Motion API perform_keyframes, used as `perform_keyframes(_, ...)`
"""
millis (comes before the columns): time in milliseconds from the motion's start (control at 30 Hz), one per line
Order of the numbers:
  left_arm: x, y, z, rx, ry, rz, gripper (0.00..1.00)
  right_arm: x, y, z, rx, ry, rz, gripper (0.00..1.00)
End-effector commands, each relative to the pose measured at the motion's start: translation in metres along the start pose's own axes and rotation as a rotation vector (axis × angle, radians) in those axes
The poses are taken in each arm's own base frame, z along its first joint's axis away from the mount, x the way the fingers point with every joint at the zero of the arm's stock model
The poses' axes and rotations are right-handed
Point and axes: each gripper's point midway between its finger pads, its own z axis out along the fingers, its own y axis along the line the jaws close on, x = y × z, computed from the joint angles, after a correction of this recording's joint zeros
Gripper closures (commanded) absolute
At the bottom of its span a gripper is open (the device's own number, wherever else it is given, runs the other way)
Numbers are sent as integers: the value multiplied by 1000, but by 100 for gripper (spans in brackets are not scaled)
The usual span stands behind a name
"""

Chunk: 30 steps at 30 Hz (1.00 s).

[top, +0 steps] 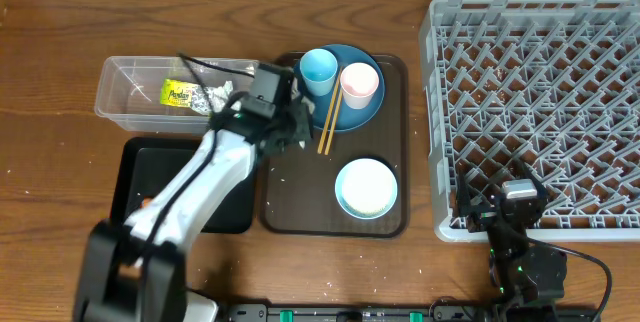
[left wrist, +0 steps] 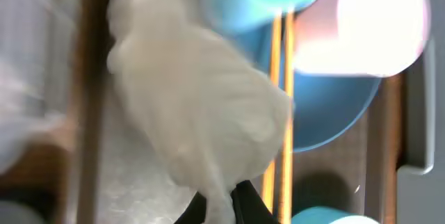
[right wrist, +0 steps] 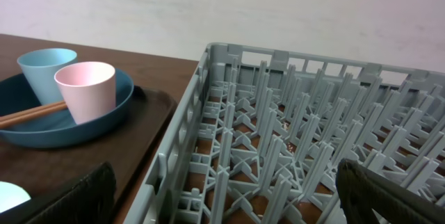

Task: Sort waste into correct bins and load items into the dishwasher rack
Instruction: 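Lift the tissue left and release it into the clear bin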

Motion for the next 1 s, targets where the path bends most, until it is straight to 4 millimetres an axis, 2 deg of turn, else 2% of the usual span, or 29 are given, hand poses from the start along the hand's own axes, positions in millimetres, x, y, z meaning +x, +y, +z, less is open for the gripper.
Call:
perform_keyframes(0,-30,19,-29,-116,-163,-9,94,2,-2,0,9,6,-2,1)
perform_keyframes(133,-57,46,-53,-235,-298,-45,94,2,-2,0,9,6,-2,1)
perform_keyframes(233,-66,73,-58,-329,-335,-81,94,2,-2,0,9,6,-2,1)
perform_keyframes(433,-76,123,-41,-436,-329,-165,93,2,-2,0,9,6,-2,1)
perform_keyframes(533,-77,142,-29,-458,-315,-197,90,2,-2,0,9,6,-2,1)
perform_keyframes(667,-72,143,-14,-412,-267,-212,89,2,-2,0,9,6,-2,1)
perform_keyframes(967,-62,107,-1,-195,-175,-209,89,2,-2,0,9,6,-2,1)
